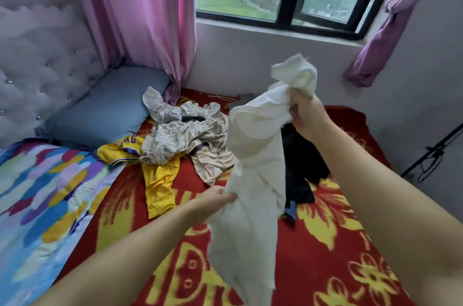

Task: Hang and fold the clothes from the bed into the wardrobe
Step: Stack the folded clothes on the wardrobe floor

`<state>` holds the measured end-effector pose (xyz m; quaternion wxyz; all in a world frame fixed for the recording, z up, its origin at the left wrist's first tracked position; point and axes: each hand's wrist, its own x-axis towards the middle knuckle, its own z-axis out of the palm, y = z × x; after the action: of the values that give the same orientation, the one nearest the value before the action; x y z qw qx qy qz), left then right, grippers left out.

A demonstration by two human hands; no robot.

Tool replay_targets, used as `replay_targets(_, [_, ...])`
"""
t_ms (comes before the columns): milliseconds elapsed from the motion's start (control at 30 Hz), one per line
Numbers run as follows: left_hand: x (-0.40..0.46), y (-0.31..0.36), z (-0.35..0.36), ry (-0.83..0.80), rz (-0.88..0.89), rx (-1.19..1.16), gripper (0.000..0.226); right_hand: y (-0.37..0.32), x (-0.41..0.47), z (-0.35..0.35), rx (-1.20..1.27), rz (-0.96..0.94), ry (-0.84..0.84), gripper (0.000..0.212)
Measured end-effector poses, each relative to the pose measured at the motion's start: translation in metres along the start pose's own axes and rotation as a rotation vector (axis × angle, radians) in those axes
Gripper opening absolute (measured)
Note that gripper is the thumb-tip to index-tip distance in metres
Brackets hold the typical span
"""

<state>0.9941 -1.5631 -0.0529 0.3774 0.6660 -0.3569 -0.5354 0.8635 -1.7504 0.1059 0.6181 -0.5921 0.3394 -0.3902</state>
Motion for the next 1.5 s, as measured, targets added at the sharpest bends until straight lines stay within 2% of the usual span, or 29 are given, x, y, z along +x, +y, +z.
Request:
replay_targets(100, [0.005, 0.026, -0.007, 0.084, -0.007, -0.166, 0.026, 0.04, -0.02, -0.015, -0.459, 0.316, -0.228, 0.049])
replay_targets(167, [0.011, 0.046, -0.014, 0.146, -0.03, -0.3, 0.024, 0.064, -0.043, -0.01, -0.664, 0.443, -0.44, 0.058])
replay_targets(233, [0.016, 0.063, -0.024, 0.156, -0.091, -0.414, 0.029, 0.088, -0.064, 0.0, -0.714, 0.453, -0.714, 0.063])
replay_targets(267, [0.017, 0.07, -0.029, 0.153, -0.11, -0.466, 0.038, 0.101, -0.073, 0.005, -0.782, 0.432, -0.799, 0.064])
replay_targets(300, [0.019, 0.074, -0.034, 0.154, -0.114, -0.506, 0.044, 0.112, -0.082, 0.01, -0.864, 0.394, -0.812, 0.064])
replay_targets(367, [0.019, 0.079, -0.042, 0.176, -0.11, -0.505, 0.044, 0.13, -0.091, 0.02, -0.803, 0.367, -0.686, 0.06])
replay_targets(467, [0.01, 0.089, -0.052, 0.18, -0.095, -0.515, 0.033, 0.137, -0.085, 0.033, -0.378, 0.355, -0.419, 0.031])
replay_targets(533, [0.006, 0.091, -0.066, 0.192, -0.058, -0.608, 0.043, 0.125, -0.074, 0.039, -0.234, 0.379, -0.367, 0.02])
replay_targets(600, [-0.004, 0.091, -0.08, 0.163, -0.031, -0.626, 0.048, 0.109, -0.062, 0.043, -0.246, 0.38, -0.356, 0.024])
replay_targets(667, [-0.011, 0.086, -0.088, 0.265, -0.015, -0.445, 0.039, 0.093, -0.051, 0.048, -0.291, 0.347, -0.343, 0.031])
replay_targets(700, [-0.013, 0.081, -0.09, 0.354, 0.024, -0.324, 0.042, 0.086, -0.047, 0.053, -0.301, 0.341, -0.338, 0.033])
replay_targets(767, [-0.019, 0.075, -0.089, 0.426, 0.187, -0.046, 0.064, 0.078, -0.039, 0.064, -0.284, 0.353, -0.333, 0.038])
replay_targets(833, [-0.029, 0.07, -0.084, 0.227, 0.4, 0.166, 0.091, 0.075, -0.033, 0.074, -0.243, 0.371, -0.328, 0.042])
replay_targets(900, [-0.037, 0.062, -0.08, 0.02, 0.503, 0.382, 0.089, 0.069, -0.032, 0.079, -0.244, 0.359, -0.36, 0.035])
replay_targets(933, [-0.037, 0.057, -0.08, 0.011, 0.519, 0.526, 0.087, 0.067, -0.032, 0.08, -0.26, 0.371, -0.394, 0.033])
replay_targets(967, [-0.036, 0.05, -0.08, 0.065, 0.536, 0.681, 0.088, 0.065, -0.029, 0.08, -0.249, 0.392, -0.394, 0.033])
replay_targets(1033, [-0.035, 0.043, -0.076, 0.277, 0.607, 0.889, 0.076, 0.066, -0.025, 0.08, -0.273, 0.408, -0.409, 0.028])
replay_targets(1067, [-0.034, 0.043, -0.074, 0.392, 0.682, 0.883, 0.065, 0.064, -0.025, 0.081, -0.317, 0.381, -0.423, 0.022])
replay_targets(1133, [-0.032, 0.051, -0.074, 0.497, 0.801, 0.682, 0.041, 0.06, -0.025, 0.081, -0.381, 0.451, -0.404, 0.019])
replay_targets(1200, [-0.029, 0.07, -0.076, 0.548, 0.796, 0.444, 0.022, 0.055, -0.025, 0.072, -0.476, 0.475, -0.378, 0.038])
replay_targets(1267, [-0.026, 0.091, -0.081, 0.636, 0.751, 0.378, 0.018, 0.046, -0.028, 0.061, -0.528, 0.482, -0.272, 0.054])
replay_targets(1333, [-0.026, 0.112, -0.084, 0.633, 0.75, 0.419, 0.019, 0.035, -0.028, 0.051, -0.528, 0.465, -0.18, 0.054])
replay_targets(1400, [-0.024, 0.13, -0.084, 0.597, 0.742, 0.503, 0.021, 0.024, -0.032, 0.049, -0.531, 0.372, -0.194, 0.048])
replay_targets(1500, [-0.019, 0.152, -0.083, 0.635, 0.606, 0.554, 0.021, 0.009, -0.044, 0.061, -0.585, 0.161, -0.264, 0.035])
